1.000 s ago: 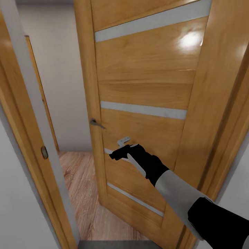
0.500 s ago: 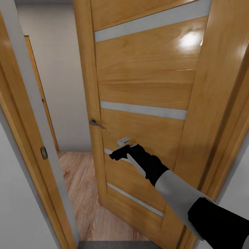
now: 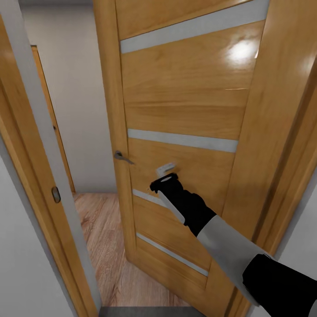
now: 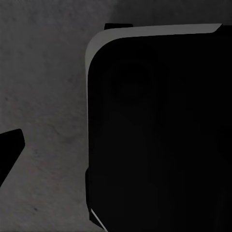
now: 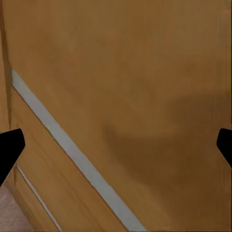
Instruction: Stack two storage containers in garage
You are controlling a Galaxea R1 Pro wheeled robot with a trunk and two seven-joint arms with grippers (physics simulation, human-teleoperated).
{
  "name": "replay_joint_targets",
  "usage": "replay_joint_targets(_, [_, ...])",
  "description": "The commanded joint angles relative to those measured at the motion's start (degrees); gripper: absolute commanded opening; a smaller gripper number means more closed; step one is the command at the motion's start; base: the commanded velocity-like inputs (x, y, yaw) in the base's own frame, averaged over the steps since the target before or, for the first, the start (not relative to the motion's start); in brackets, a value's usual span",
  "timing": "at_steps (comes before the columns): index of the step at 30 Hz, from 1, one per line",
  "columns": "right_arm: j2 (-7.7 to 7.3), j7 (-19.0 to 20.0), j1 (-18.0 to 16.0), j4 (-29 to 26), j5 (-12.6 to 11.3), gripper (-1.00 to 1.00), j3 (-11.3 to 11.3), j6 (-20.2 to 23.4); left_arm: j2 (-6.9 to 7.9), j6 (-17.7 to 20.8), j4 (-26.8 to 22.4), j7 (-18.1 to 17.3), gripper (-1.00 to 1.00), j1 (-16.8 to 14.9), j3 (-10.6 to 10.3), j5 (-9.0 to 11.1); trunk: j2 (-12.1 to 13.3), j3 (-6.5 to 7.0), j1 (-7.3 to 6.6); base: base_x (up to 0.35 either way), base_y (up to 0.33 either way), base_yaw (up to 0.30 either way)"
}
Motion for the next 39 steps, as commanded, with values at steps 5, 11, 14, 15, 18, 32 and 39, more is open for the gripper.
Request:
replay_joint_targets(5, [0.00, -6.9, -0.1, -0.3, -0.6, 1.00, 0.3, 0.4, -0.01, -0.1, 0.0, 0.1, 1.00, 0.0, 0.0, 0.1, 0.0, -0.06, 0.00, 0.000, 0.000, 0.000])
replay_joint_targets(11, [0.00, -10.0, -0.1, 0.6, -0.5, 1.00, 0.4, 0.3, -0.03, -0.1, 0.0, 0.1, 1.00, 0.0, 0.0, 0.1, 0.0, -0.06, 0.00, 0.000, 0.000, 0.000])
replay_joint_targets(14, [0.00, -10.3, -0.1, 1.7, -0.4, 1.00, 0.4, 0.0, -0.02, -0.1, 0.0, 0.0, 1.00, 0.0, 0.0, 0.1, 0.0, -0.06, 0.00, 0.000, 0.000, 0.000])
replay_joint_targets(15, [0.00, -10.3, -0.1, 2.0, -0.4, 1.00, 0.4, 0.0, -0.02, -0.1, 0.0, 0.1, 1.00, 0.0, 0.0, 0.1, 0.0, -0.06, 0.00, 0.000, 0.000, 0.000])
replay_joint_targets(18, [0.00, -10.3, -0.1, 3.7, -0.3, 1.00, 0.7, -0.7, -0.01, -0.1, 0.0, 0.1, 1.00, 0.0, 0.0, 0.1, 0.0, -0.06, 0.00, 0.000, 0.000, 0.000])
replay_joint_targets(32, [0.00, -1.7, -1.2, 10.3, -0.6, 1.00, 1.0, -5.9, 0.00, -0.1, 0.0, 0.1, 1.00, 0.0, 0.0, 0.1, 0.0, -0.06, 0.00, 0.000, 0.000, 0.000])
replay_joint_targets(39, [0.00, 2.0, -2.6, 11.6, -0.7, 1.00, 1.0, -6.5, 0.00, -0.1, 0.0, 0.1, 1.00, 0.0, 0.0, 0.1, 0.0, -0.06, 0.00, 0.000, 0.000, 0.000])
